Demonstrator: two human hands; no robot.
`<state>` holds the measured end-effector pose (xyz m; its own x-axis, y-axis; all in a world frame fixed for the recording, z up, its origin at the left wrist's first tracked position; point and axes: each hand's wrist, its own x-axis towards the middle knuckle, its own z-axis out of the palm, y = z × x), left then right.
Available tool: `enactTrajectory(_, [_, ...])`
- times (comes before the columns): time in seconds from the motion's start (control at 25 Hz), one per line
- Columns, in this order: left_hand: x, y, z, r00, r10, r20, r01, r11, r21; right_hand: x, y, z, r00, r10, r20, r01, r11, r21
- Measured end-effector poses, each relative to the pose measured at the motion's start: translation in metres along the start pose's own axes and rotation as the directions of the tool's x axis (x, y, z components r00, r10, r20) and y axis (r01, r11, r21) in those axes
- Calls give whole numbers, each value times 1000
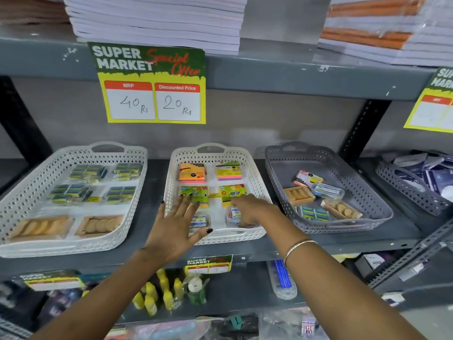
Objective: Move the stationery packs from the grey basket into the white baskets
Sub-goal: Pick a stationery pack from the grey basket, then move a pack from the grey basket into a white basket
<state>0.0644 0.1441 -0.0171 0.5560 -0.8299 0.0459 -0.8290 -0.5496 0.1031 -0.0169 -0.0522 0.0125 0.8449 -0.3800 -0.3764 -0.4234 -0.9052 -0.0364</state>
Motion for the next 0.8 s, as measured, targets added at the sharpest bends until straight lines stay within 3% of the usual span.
enactTrajectory(0.16, [14, 19, -10, 997, 74, -9, -74, 996, -44, -5, 25, -30, 1000, -1, -27, 8, 969, 248])
enactTrajectory(0.28, [43, 56, -12, 977, 211, -40, -211, 977, -16, -11, 64, -51, 955, 126, -267, -27, 938, 346])
enactTrajectory(0.4, [67, 102, -4, 934, 358, -19, -358, 934, -18, -10, 110, -49, 892, 238, -385, -152, 959, 240])
enactTrajectory(0.64, [99, 149, 21, 880, 470, 65, -467, 883, -56, 3, 159, -10, 944, 256, -209, -264, 964, -13])
enactTrajectory(0.8, [103, 152, 30, 863, 497, 92, -495, 868, -49, 14, 169, 0, 943, 254, -213, -283, 952, -117])
